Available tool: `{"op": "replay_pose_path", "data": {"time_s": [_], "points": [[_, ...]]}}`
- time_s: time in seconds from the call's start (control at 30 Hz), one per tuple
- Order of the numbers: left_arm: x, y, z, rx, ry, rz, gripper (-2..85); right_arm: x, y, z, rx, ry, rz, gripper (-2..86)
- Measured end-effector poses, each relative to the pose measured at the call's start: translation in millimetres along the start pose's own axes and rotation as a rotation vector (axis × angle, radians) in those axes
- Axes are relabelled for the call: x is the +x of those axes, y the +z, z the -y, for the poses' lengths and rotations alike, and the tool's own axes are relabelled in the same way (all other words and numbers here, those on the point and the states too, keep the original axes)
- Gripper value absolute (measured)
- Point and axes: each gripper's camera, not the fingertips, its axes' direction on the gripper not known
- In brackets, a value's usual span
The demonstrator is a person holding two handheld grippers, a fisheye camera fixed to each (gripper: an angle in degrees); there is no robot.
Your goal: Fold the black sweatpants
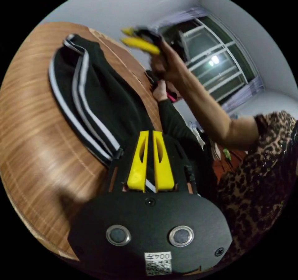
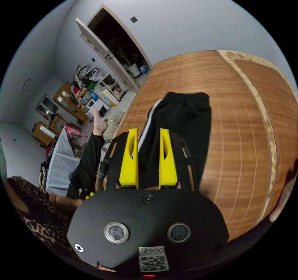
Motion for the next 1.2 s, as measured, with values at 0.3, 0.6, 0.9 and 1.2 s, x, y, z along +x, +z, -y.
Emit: {"op": "replay_pose_path", "data": {"time_s": [0.3,0.6,0.9,1.2], "points": [[-86,-54,93,0.110,-0.190,0.345,8.5,35,-35,-210,0.027,0.250,-0.085,11.0],[-74,-69,135,0.186,-0.145,0.385,2.3,71,-41,-225,-0.018,0.357,-0.023,9.9],[-188,-75,102,0.247,-0.477,0.321,1.8,91,-17,-236,-0.170,0.453,0.137,9.9],[-206,-75,123,0.296,-0.431,0.313,1.8,93,-15,-241,-0.173,0.500,0.155,8.3]]}}
